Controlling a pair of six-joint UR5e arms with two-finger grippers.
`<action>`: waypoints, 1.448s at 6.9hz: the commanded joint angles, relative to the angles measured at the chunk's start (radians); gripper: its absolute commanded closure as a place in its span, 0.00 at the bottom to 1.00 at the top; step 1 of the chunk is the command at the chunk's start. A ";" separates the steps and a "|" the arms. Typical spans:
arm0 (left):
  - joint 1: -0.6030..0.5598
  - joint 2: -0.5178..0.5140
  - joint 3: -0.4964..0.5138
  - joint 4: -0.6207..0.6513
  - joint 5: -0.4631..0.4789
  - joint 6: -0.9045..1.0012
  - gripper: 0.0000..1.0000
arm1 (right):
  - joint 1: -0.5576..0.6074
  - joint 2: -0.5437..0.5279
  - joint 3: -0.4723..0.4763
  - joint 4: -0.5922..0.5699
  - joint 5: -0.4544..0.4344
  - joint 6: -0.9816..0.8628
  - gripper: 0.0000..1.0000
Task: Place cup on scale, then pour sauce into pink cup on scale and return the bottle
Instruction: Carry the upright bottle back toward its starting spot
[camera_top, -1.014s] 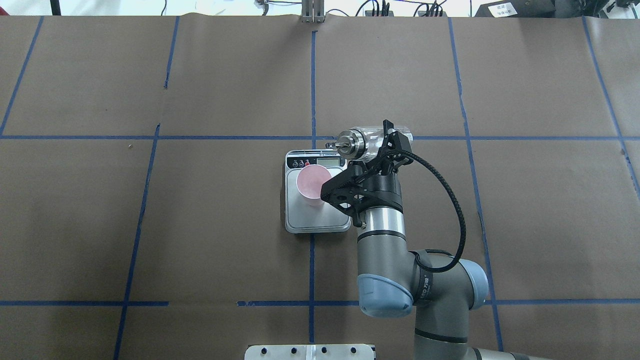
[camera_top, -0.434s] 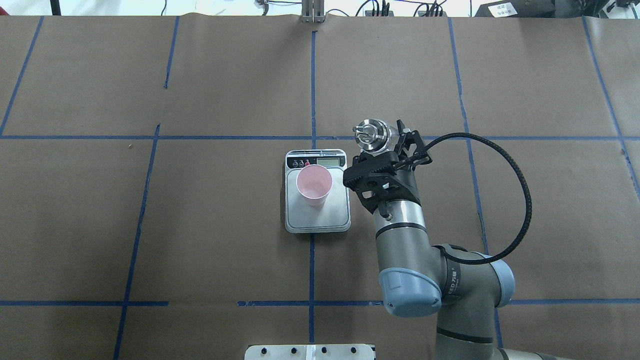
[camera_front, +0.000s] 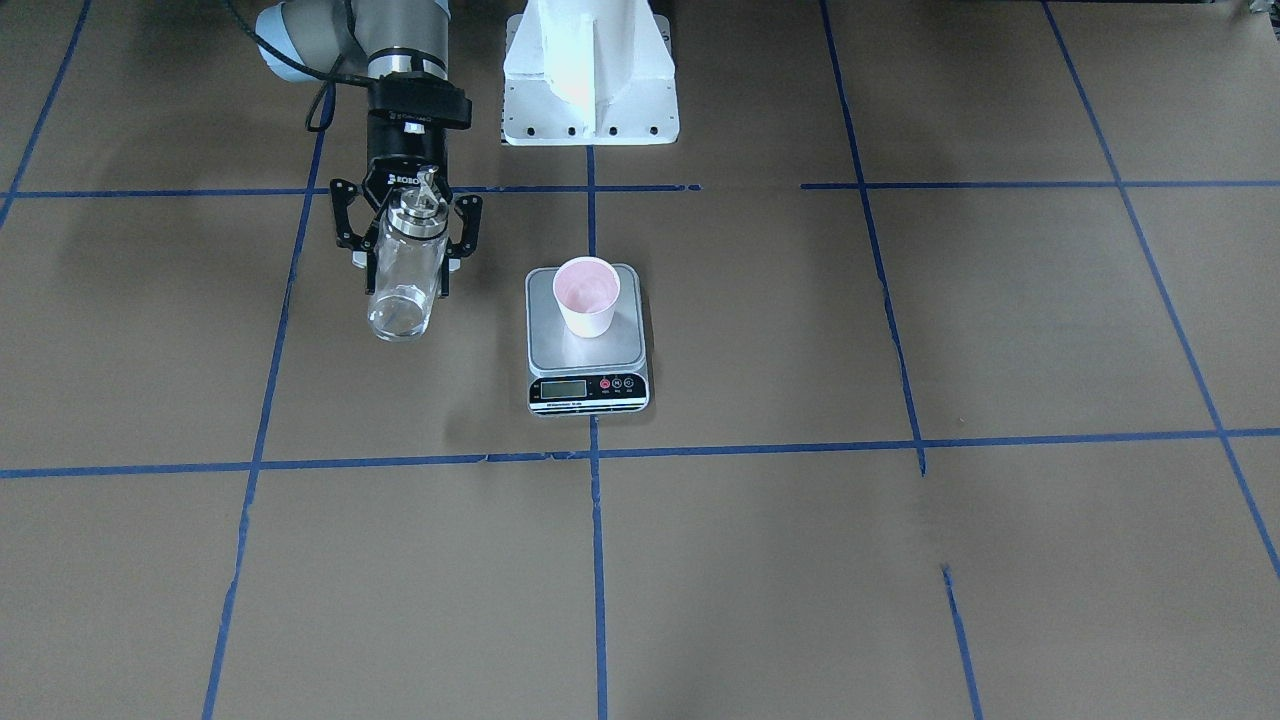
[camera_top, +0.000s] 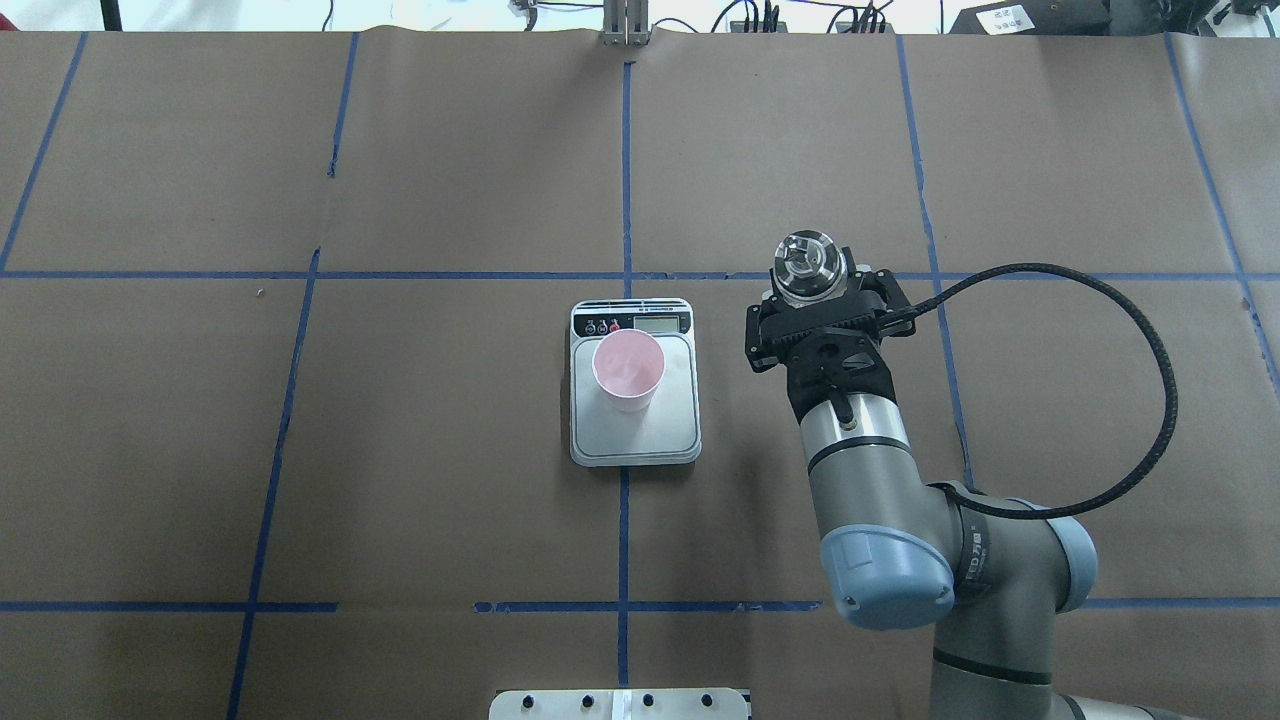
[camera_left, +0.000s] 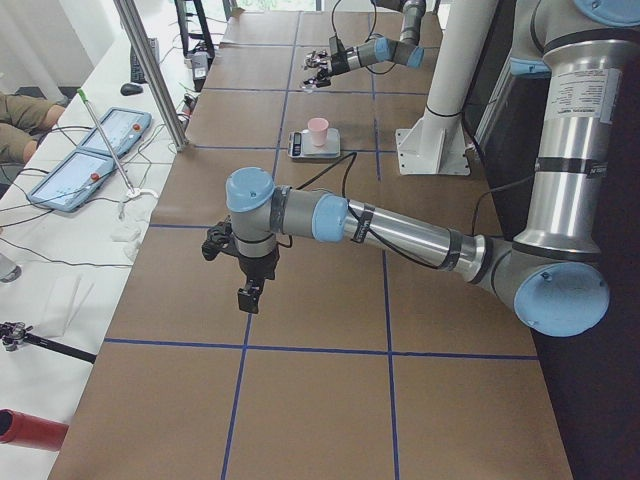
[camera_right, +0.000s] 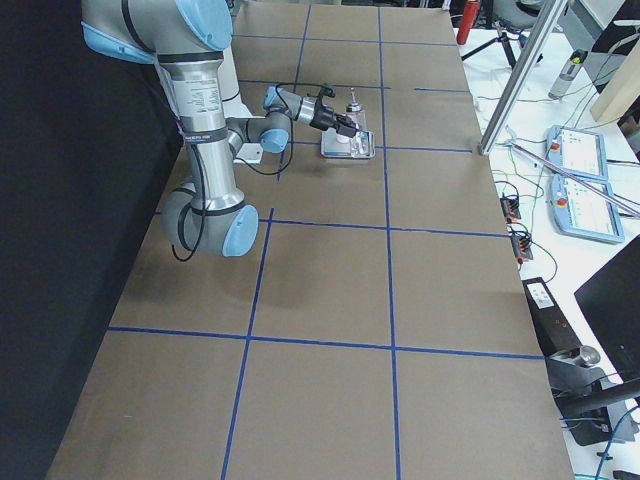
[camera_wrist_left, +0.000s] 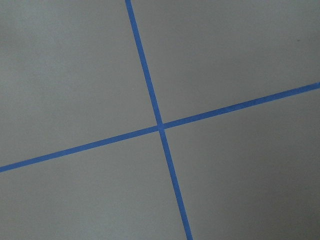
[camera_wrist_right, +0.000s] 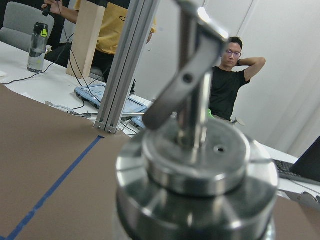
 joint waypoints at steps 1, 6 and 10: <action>-0.001 0.005 -0.013 0.004 0.000 -0.002 0.00 | 0.111 -0.034 0.032 -0.002 0.190 0.111 1.00; -0.003 0.013 -0.036 0.004 0.006 -0.009 0.00 | 0.198 -0.138 0.014 -0.012 0.392 0.497 1.00; -0.001 0.007 -0.046 0.003 0.009 -0.019 0.00 | 0.198 -0.222 -0.056 -0.005 0.359 0.531 1.00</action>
